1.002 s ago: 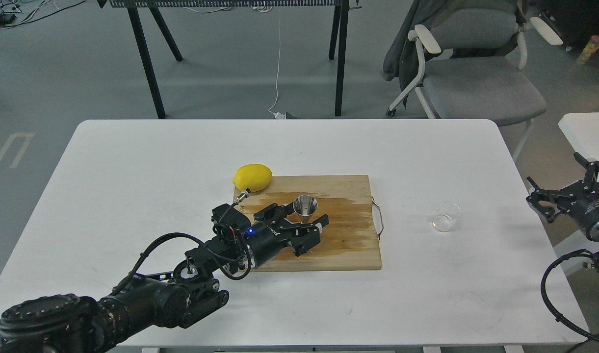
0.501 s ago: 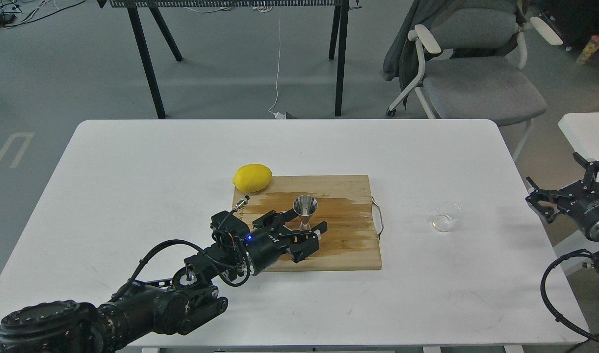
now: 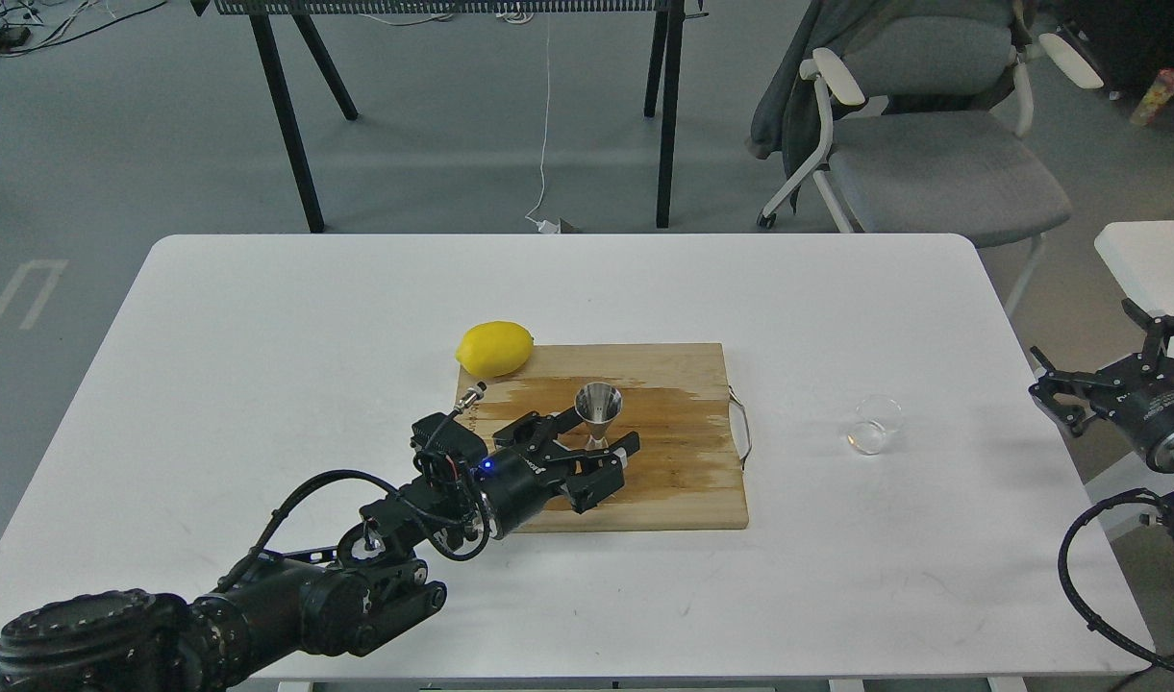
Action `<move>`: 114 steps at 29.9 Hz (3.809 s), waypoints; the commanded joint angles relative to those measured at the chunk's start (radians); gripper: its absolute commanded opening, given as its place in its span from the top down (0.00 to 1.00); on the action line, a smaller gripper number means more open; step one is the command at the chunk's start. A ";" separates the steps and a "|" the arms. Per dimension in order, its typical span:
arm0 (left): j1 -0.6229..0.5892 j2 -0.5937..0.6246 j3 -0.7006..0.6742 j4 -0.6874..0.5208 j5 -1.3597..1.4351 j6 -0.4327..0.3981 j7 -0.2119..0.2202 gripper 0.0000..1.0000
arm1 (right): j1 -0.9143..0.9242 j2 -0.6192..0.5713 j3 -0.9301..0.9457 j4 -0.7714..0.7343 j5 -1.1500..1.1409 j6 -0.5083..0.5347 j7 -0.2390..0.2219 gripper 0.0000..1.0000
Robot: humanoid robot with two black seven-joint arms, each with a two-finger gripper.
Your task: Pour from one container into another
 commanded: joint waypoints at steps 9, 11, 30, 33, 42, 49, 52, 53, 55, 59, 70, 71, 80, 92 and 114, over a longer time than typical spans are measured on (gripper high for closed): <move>0.024 0.057 -0.007 0.000 -0.005 0.000 0.000 0.10 | 0.000 0.000 -0.001 0.000 0.000 0.000 -0.001 0.00; 0.024 0.066 -0.012 0.000 -0.005 0.000 0.000 0.10 | 0.000 0.000 -0.001 0.000 0.000 0.000 -0.001 0.00; 0.058 0.724 -0.197 -0.535 -0.303 0.000 0.000 0.10 | -0.020 -0.005 0.005 0.004 0.003 0.000 -0.013 0.00; 0.058 0.788 -0.353 -0.538 -0.340 -0.172 0.000 0.10 | -0.017 -0.006 0.007 0.010 0.005 0.000 -0.025 0.00; 0.058 0.825 -0.699 -0.396 -0.710 -0.977 0.000 0.08 | -0.003 -0.049 -0.011 0.079 0.008 0.000 -0.083 0.01; 0.072 0.798 -0.710 -0.203 -1.242 -0.977 0.000 0.07 | -0.040 -0.114 -0.010 0.213 0.081 0.000 -0.173 0.02; 0.073 0.796 -0.699 -0.149 -1.471 -0.977 0.000 0.07 | -0.110 -0.167 -0.010 0.318 0.254 0.000 -0.177 0.02; 0.075 0.796 -0.697 -0.143 -1.510 -0.977 0.000 0.07 | -0.135 -0.183 -0.008 0.352 0.315 0.000 -0.177 0.02; 0.075 0.795 -0.699 -0.135 -1.548 -0.977 0.000 0.07 | -0.187 -0.198 0.004 0.423 0.444 0.000 -0.177 0.02; 0.089 0.752 -0.700 -0.120 -1.555 -0.977 0.000 0.07 | -0.287 -0.203 0.008 0.498 0.638 0.000 -0.163 0.02; 0.119 0.715 -0.702 -0.084 -1.555 -0.977 0.000 0.07 | -0.465 -0.204 0.042 0.737 0.749 -0.239 -0.065 0.03; 0.119 0.712 -0.702 -0.080 -1.555 -0.977 0.000 0.07 | -0.465 -0.204 0.050 0.757 0.749 -0.325 -0.053 0.03; 0.125 0.693 -0.702 -0.048 -1.555 -0.977 0.000 0.07 | -0.448 -0.190 0.051 0.843 0.749 -0.709 0.094 0.05; 0.125 0.667 -0.700 -0.040 -1.555 -0.977 0.000 0.07 | -0.267 -0.076 0.001 0.820 0.638 -0.977 0.177 0.05; 0.127 0.657 -0.700 -0.012 -1.553 -0.977 0.000 0.07 | -0.118 0.118 -0.105 0.604 0.471 -0.977 0.165 0.05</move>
